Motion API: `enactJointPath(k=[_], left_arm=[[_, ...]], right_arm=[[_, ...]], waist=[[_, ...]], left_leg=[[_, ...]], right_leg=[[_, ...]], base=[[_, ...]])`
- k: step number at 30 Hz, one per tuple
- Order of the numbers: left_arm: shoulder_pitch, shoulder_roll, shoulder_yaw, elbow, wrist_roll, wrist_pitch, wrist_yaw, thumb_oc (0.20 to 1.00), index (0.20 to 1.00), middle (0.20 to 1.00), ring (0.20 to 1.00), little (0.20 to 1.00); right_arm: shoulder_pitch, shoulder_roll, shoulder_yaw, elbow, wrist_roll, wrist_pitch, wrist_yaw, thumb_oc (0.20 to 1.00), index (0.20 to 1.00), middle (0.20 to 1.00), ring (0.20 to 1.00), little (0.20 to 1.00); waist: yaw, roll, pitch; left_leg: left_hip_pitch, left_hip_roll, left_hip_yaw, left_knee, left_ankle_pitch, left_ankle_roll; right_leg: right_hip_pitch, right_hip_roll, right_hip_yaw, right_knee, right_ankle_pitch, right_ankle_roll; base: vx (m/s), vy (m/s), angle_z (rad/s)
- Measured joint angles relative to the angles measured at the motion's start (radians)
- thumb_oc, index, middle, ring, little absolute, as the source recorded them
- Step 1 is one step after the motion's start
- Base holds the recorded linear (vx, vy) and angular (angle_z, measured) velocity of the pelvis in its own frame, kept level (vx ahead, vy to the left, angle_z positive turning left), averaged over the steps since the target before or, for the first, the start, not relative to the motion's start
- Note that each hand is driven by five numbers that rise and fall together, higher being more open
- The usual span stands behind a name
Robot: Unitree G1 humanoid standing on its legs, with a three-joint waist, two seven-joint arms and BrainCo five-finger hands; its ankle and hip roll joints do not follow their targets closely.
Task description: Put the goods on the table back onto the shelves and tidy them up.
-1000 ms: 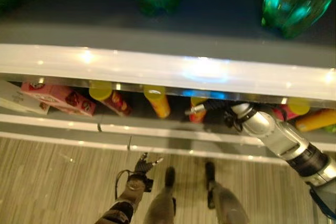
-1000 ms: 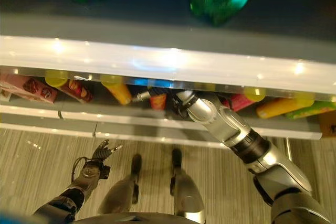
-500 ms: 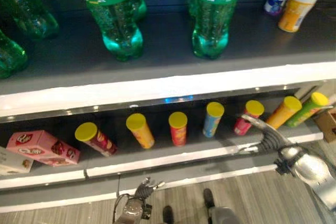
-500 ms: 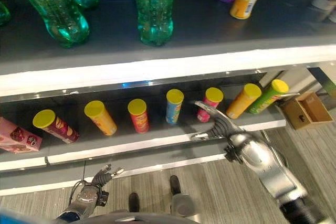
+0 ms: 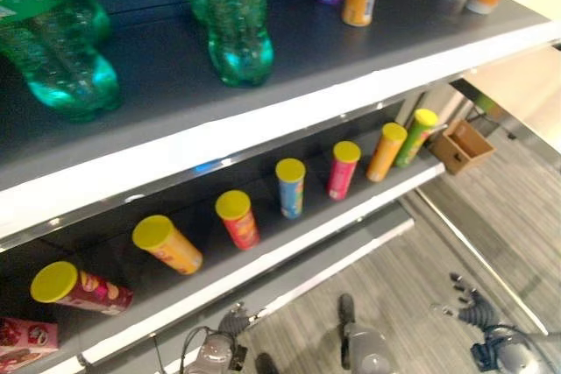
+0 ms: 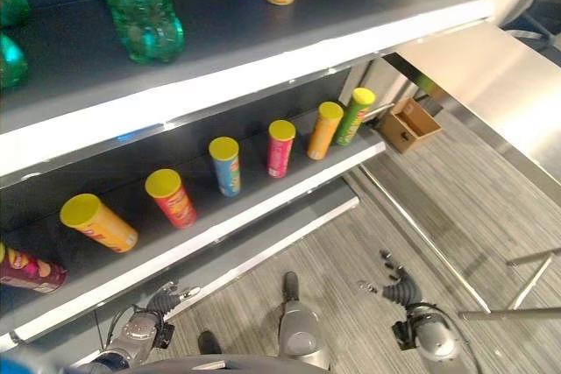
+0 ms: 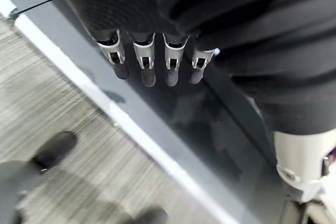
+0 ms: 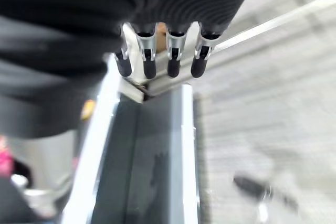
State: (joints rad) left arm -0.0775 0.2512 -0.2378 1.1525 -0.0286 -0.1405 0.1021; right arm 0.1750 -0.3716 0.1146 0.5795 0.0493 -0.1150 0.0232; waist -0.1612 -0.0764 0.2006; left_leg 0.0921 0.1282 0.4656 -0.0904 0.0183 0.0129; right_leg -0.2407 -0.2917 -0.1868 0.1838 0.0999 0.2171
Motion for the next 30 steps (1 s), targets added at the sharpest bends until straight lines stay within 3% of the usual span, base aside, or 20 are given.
enactJointPath(k=[1, 2, 4, 5, 6, 7, 8, 10, 15, 16, 17, 18, 19, 20, 21, 22, 24, 25, 27, 30], left_arm=[[-0.002, 0.002, -0.005, -0.005, 0.003, 0.0, 0.0, 1.0, 1.0, 1.0, 1.0, 1.0], [0.009, 0.012, -0.01, -0.017, 0.002, 0.002, 0.0, 1.0, 1.0, 1.0, 1.0, 1.0], [0.032, 0.039, -0.006, -0.044, 0.001, 0.005, -0.003, 1.0, 1.0, 1.0, 1.0, 1.0], [0.038, 0.038, 0.007, -0.055, 0.0, 0.008, -0.006, 1.0, 1.0, 1.0, 1.0, 1.0], [0.043, 0.018, 0.009, -0.063, -0.002, 0.011, -0.008, 1.0, 1.0, 1.0, 1.0, 1.0], [0.035, -0.012, 0.012, -0.075, -0.004, 0.01, -0.02, 1.0, 1.0, 1.0, 1.0, 1.0], [0.029, -0.027, 0.012, -0.06, -0.006, 0.008, -0.024, 1.0, 1.0, 1.0, 1.0, 1.0], [0.018, -0.035, 0.01, -0.063, -0.009, 0.009, -0.024, 1.0, 1.0, 1.0, 1.0, 1.0], [0.007, -0.023, 0.009, -0.099, -0.01, 0.006, -0.024, 1.0, 1.0, 1.0, 1.0, 1.0], [-0.001, 0.021, 0.021, -0.039, -0.034, -0.002, -0.076, 1.0, 1.0, 1.0, 1.0, 1.0], [0.0, 0.045, 0.031, -0.019, -0.039, 0.003, -0.074, 1.0, 1.0, 1.0, 1.0, 1.0], [-0.001, 0.068, 0.05, -0.019, -0.04, 0.005, -0.06, 1.0, 1.0, 1.0, 1.0, 1.0], [-0.003, 0.062, 0.054, -0.022, -0.04, 0.005, -0.055, 1.0, 1.0, 1.0, 1.0, 1.0], [0.018, 0.035, 0.086, -0.047, -0.04, 0.001, -0.04, 1.0, 1.0, 1.0, 1.0, 1.0], [0.037, 0.029, 0.12, -0.069, -0.045, -0.007, -0.018, 1.0, 1.0, 1.0, 1.0, 1.0], [0.037, 0.025, 0.12, -0.075, -0.047, -0.01, -0.005, 1.0, 1.0, 1.0, 1.0, 1.0], [0.043, 0.022, 0.101, -0.055, -0.047, -0.011, -0.007, 1.0, 1.0, 1.0, 1.0, 1.0], [0.034, 0.023, 0.095, -0.045, -0.049, -0.012, -0.007, 1.0, 1.0, 1.0, 1.0, 1.0], [0.033, 0.028, 0.086, -0.036, -0.057, -0.016, -0.009, 1.0, 1.0, 1.0, 1.0, 1.0], [0.028, 0.026, 0.083, -0.017, -0.079, -0.016, -0.011, 1.0, 1.0, 1.0, 1.0, 1.0]], right_arm=[[0.0, 0.023, 0.038, -0.01, 0.002, 0.004, 0.004, 1.0, 1.0, 1.0, 1.0, 1.0], [-0.02, 0.067, 0.065, 0.019, 0.014, 0.0, 0.008, 1.0, 1.0, 1.0, 1.0, 1.0], [-0.025, 0.111, 0.08, 0.054, 0.035, 0.001, 0.005, 1.0, 1.0, 1.0, 1.0, 1.0], [-0.052, 0.127, 0.09, 0.132, 0.039, 0.001, -0.003, 1.0, 1.0, 1.0, 1.0, 1.0], [-0.088, 0.13, 0.085, 0.22, 0.039, 0.014, -0.013, 1.0, 1.0, 1.0, 1.0, 1.0], [-0.073, 0.106, 0.09, 0.243, 0.04, 0.031, -0.017, 1.0, 1.0, 1.0, 1.0, 1.0], [-0.084, 0.09, 0.089, 0.299, 0.04, 0.022, -0.02, 1.0, 1.0, 1.0, 1.0, 1.0], [-0.074, 0.063, 0.089, 0.341, 0.045, 0.044, -0.026, 1.0, 1.0, 1.0, 1.0, 1.0], [-0.014, 0.044, 0.081, 0.291, 0.051, 0.037, -0.04, 1.0, 1.0, 1.0, 1.0, 1.0], [-0.019, 0.031, 0.078, 0.278, 0.051, 0.035, -0.036, 1.0, 1.0, 1.0, 1.0, 1.0], [-0.016, 0.019, 0.074, 0.249, 0.05, 0.032, -0.042, 1.0, 1.0, 1.0, 1.0, 1.0], [-0.013, -0.001, 0.066, 0.219, 0.049, 0.017, -0.053, 1.0, 1.0, 1.0, 1.0, 1.0], [-0.01, -0.016, 0.068, 0.215, 0.048, 0.015, -0.059, 1.0, 1.0, 1.0, 1.0, 1.0], [-0.015, -0.04, 0.07, 0.209, 0.047, 0.009, -0.059, 1.0, 1.0, 1.0, 1.0, 1.0], [-0.042, -0.044, 0.07, 0.228, 0.045, 0.003, -0.065, 1.0, 1.0, 1.0, 1.0, 1.0], [-0.075, -0.04, 0.069, 0.264, 0.043, 0.004, -0.077, 1.0, 1.0, 1.0, 1.0, 1.0], [-0.096, -0.041, 0.068, 0.302, 0.037, 0.006, -0.086, 1.0, 1.0, 1.0, 1.0, 1.0], [-0.086, -0.043, 0.048, 0.325, 0.037, 0.011, -0.094, 1.0, 1.0, 1.0, 1.0, 1.0], [-0.092, -0.047, 0.038, 0.341, 0.037, 0.016, -0.108, 1.0, 1.0, 1.0, 1.0, 1.0], [-0.097, -0.048, 0.003, 0.343, 0.037, 0.012, -0.123, 1.0, 1.0, 1.0, 1.0, 1.0]], waist=[[0.022, 0.006, 0.002], [0.052, 0.001, -0.002], [0.068, -0.029, -0.022], [0.077, -0.023, -0.023], [0.088, 0.009, -0.024], [0.108, 0.045, -0.041], [0.103, 0.061, -0.051], [0.08, 0.087, -0.071], [0.066, 0.062, -0.087], [0.047, 0.053, -0.093], [0.049, 0.053, -0.092], [0.041, 0.058, -0.091], [0.031, 0.06, -0.091], [0.033, 0.064, -0.09], [0.065, 0.042, -0.084], [0.093, 0.003, -0.067], [0.106, -0.034, -0.055], [0.11, -0.039, -0.048], [0.114, -0.049, -0.044], [0.133, -0.011, -0.029]], left_leg=[[0.006, 0.018, 0.032, 0.0, -0.001, 0.0], [0.028, 0.034, 0.068, 0.0, 0.001, -0.017], [0.057, 0.034, 0.078, 0.004, -0.002, -0.049], [0.079, 0.055, 0.101, 0.007, 0.006, -0.088], [0.074, 0.105, 0.099, 0.03, 0.004, -0.09], [0.048, 0.144, 0.063, 0.085, 0.002, -0.094], [0.045, 0.146, 0.038, 0.099, 0.004, -0.091], [0.04, 0.201, 0.035, 0.126, 0.011, -0.092], [0.03, 0.286, -0.016, 0.153, 0.121, -0.076], [0.042, 0.319, -0.011, 0.167, 0.188, -0.146], [0.051, 0.335, -0.01, 0.18, 0.214, -0.161], [0.049, 0.36, -0.026, 0.216, 0.26, -0.207], [0.051, 0.36, -0.044, 0.235, 0.294, -0.221], [0.042, 0.358, -0.115, 0.265, 0.331, -0.211], [-0.01, 0.331, -0.276, 0.373, 0.362, -0.174], [-0.056, 0.256, -0.42, 0.488, 0.245, -0.217], [-0.123, 0.129, -0.528, 0.459, 0.044, -0.224], [-0.198, 0.062, -0.552, 0.415, 0.007, -0.22], [-0.247, -0.051, -0.578, 0.277, 0.001, -0.211], [-0.303, -0.137, -0.604, 0.149, 0.032, -0.173]], right_leg=[[0.003, -0.042, -0.032, 0.028, -0.005, 0.006], [0.029, -0.088, -0.118, 0.026, -0.006, 0.008], [0.127, -0.098, -0.156, -0.064, 0.082, -0.046], [0.16, -0.066, -0.212, -0.117, 0.017, -0.022], [0.15, -0.009, -0.218, -0.122, 0.028, -0.054], [0.14, 0.046, -0.175, -0.15, 0.015, -0.082], [0.14, 0.07, -0.161, -0.159, 0.01, -0.088], [0.141, 0.115, -0.164, -0.145, -0.022, -0.093], [0.146, 0.202, -0.161, -0.145, -0.059, -0.145], [0.155, 0.23, -0.148, -0.149, -0.069, -0.165], [0.167, 0.246, -0.136, -0.16, -0.071, -0.179], [0.192, 0.271, -0.125, -0.182, -0.071, -0.197], [0.194, 0.287, -0.117, -0.187, -0.072, -0.207], [0.187, 0.303, -0.097, -0.18, -0.062, -0.238], [0.173, 0.303, -0.04, -0.159, -0.075, -0.263], [0.178, 0.288, 0.031, -0.174, -0.075, -0.289], [0.216, 0.287, 0.072, -0.235, -0.053, -0.299], [0.239, 0.296, 0.071, -0.264, -0.05, -0.305], [0.243, 0.291, 0.088, -0.274, -0.051, -0.303], [0.262, 0.304, 0.086, -0.287, -0.05, -0.305]], base=[[-0.01, -0.139, -1.14], [0.02, -0.162, -1.23], [0.06, -0.346, -0.83], [0.06, -0.324, -0.66], [0.09, -0.369, -1.16], [0.11, -0.489, -1.11], [0.11, -0.51, -0.84], [0.06, -0.337, -0.22], [0.07, -0.309, -0.16], [0.07, -0.187, -0.39], [0.05, -0.219, -0.53], [-0.03, -0.32, -0.46], [-0.02, -0.383, -0.5], [-0.01, -0.327, -0.84], [0.06, -0.19, -1.39], [0.1, -0.186, -1.49], [0.13, -0.128, -0.93], [0.1, -0.053, -0.45], [0.08, -0.039, -0.42], [0.08, -0.029, -0.64]])
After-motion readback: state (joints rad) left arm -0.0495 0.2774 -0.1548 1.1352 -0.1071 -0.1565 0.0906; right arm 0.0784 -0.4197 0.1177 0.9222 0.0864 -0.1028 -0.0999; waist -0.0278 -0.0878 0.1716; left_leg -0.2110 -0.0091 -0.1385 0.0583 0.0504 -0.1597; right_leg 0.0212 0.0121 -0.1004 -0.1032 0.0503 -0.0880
